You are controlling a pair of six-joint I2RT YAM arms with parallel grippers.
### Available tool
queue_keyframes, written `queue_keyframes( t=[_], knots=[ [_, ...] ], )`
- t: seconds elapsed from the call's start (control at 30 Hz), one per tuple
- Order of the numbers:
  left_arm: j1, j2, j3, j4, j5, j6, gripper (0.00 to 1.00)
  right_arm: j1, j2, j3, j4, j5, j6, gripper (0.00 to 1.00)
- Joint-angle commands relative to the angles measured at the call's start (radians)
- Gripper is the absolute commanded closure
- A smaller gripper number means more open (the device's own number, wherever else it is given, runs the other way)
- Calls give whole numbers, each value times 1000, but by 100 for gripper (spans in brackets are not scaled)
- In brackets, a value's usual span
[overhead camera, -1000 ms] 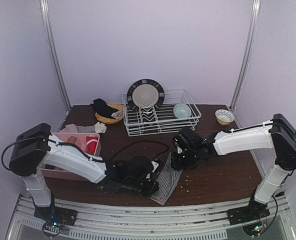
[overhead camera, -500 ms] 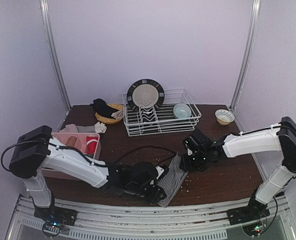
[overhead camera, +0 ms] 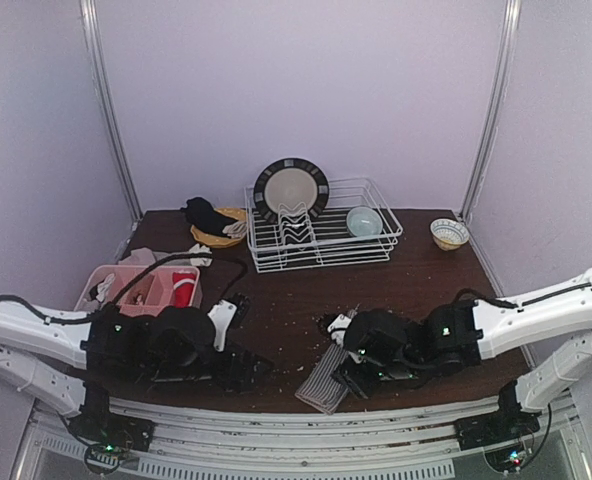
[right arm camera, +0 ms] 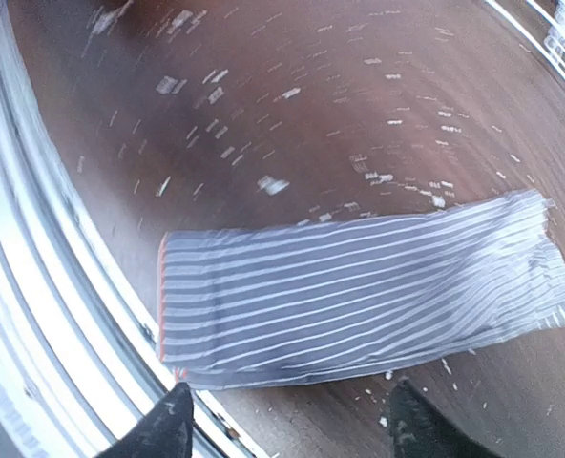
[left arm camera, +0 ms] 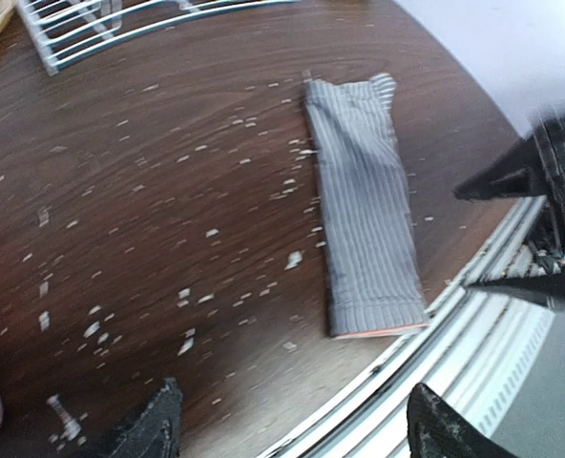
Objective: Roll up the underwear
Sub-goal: Smooth out the underwear at the center of the board, then pick up the underwear from the center of the board.
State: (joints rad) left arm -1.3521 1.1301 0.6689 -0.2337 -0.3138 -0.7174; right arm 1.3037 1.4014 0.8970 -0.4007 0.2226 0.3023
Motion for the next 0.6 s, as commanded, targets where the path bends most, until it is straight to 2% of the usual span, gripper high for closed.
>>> queue_keyframes(
  t=[0.0, 0.23, 0.57],
  knots=[
    [-2, -87, -33, -115, -110, -60, 21, 76, 85, 59, -28, 43, -62, 27],
    [-2, -146, -49, -167, -152, -78, 21, 107, 260, 176, -43, 30, -88, 24],
    [-2, -185, -90, -187, -151, -105, 21, 105, 384, 206, -81, 51, -43, 33]
  ],
)
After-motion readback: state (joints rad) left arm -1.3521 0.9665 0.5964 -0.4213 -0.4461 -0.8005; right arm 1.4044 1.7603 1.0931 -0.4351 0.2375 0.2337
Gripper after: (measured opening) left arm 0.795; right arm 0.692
